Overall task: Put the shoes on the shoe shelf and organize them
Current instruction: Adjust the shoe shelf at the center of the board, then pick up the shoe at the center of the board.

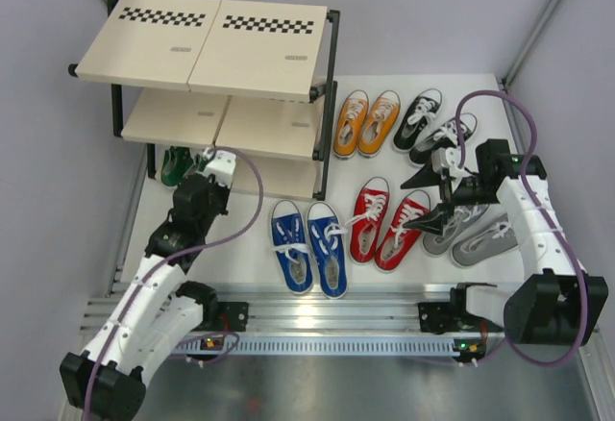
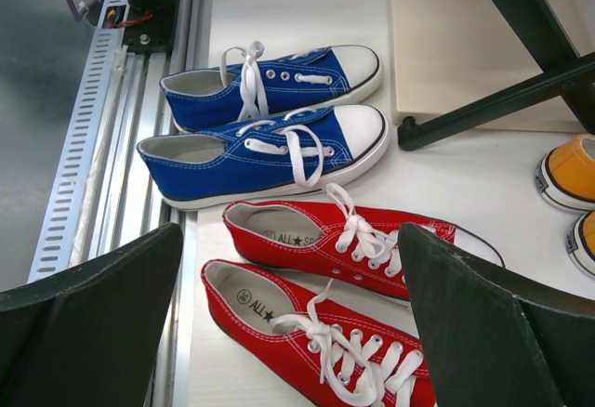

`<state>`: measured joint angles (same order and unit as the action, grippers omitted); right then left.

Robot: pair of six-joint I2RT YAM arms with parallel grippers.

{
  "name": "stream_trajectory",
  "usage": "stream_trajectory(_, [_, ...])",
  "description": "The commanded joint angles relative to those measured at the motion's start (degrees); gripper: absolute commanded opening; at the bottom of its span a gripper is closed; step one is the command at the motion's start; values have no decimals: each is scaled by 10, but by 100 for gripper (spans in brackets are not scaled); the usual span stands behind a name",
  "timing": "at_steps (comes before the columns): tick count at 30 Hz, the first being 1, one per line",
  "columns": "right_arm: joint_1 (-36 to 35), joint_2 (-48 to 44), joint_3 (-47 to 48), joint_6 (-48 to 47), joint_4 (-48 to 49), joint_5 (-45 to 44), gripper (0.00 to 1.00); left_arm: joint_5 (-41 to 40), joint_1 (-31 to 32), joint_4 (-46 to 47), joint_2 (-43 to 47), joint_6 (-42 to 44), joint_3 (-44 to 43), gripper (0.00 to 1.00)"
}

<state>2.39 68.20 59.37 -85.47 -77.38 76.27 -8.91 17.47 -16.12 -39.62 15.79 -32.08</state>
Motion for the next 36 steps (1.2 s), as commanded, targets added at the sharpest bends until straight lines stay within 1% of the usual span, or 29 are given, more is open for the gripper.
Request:
stream_trajectory(1, [9,-5,23,-23,-82,29,99,-109,-6,-68,-18,-243,-82,15])
stream_trajectory(2, [9,-5,22,-24,-82,29,100,-108,-7,-90,-33,-308,-97,20])
stream_trajectory(4, [9,-4,21,-26,-82,27,99,-79,-8,-137,-45,-369,-129,23])
stream_trajectory(5, [9,-3,20,-26,-82,27,99,-32,-8,-146,-49,-417,-132,34])
stream_trajectory(7, [9,-3,20,-26,-81,24,99,11,-8,-162,-46,-472,-130,46])
stream_trajectory(8, [9,-4,20,-26,-82,23,99,66,-8,-163,-31,-514,-121,56])
stream_trajectory(9, [9,-4,19,-26,-80,22,100,85,-8,-163,-22,-536,-111,60])
stream_trajectory(10, [9,-5,18,-26,-80,19,99,116,-8,-162,-11,-579,-87,62])
stream_trajectory(11, [9,-6,17,-22,-73,16,99,144,-8,-159,11,-597,-74,64])
stream_trajectory(12, [9,-8,16,-15,-66,13,99,192,-8,-154,21,-614,-60,66])
stream_trajectory(13, [9,-8,16,-3,-56,6,99,215,-8,-153,30,-637,-31,68])
stream_trajectory(15, [9,-12,16,33,-25,0,99,251,-7,-154,52,-646,-8,70])
stream_trajectory(16, [9,-16,14,45,-13,-6,100,255,-7,-153,59,-653,2,71])
stream_trajectory(17, [9,-18,12,85,2,-10,99,259,-7,-154,67,-654,20,71])
stream_trajectory(19, [9,-34,3,136,67,-32,100,275,-6,-153,67,-657,35,72])
stream_trajectory(20, [9,-47,0,194,98,-45,99,278,-2,-154,60,-656,46,72])
stream_trajectory(21, [9,-56,-10,227,154,-59,99,277,1,-153,58,-655,48,73])
stream_trajectory(22, [8,-64,-16,259,188,-73,99,272,5,-154,57,-656,51,73])
stream_trajectory(23, [7,-71,-22,315,215,-101,99,268,12,-154,55,-655,51,73])
stream_trajectory(25, [0,-82,-36,359,270,-144,99,261,20,-153,54,-658,52,73])
stream_trajectory(26, [-5,-82,-37,379,278,-160,99,261,26,-153,52,-661,54,73])
stream_trajectory(27, [-22,-81,-41,395,292,-177,99,263,30,-153,50,-662,59,72])
stream_trajectory(28, [-47,-80,-44,436,327,-219,99,265,34,-153,48,-662,61,72])
stream_trajectory(30, [-101,-79,-58,474,368,-258,100,266,50,-153,50,-665,68,72])
stream_trajectory(31, [-119,-78,-63,492,387,-292,99,265,56,-153,52,-672,72,72])
stream_trajectory(32, [-136,-73,-65,526,425,-306,99,260,69,-153,50,-675,75,72])
stream_trajectory(33, [-163,-69,-70,540,441,-312,100,260,76,-153,49,-677,78,72])
stream_trajectory(34, [-170,-67,-72,556,469,-307,99,259,90,-153,46,-682,83,71])
stream_trajectory(36, [-177,-57,-74,573,492,-303,99,249,108,-154,45,-690,88,70])
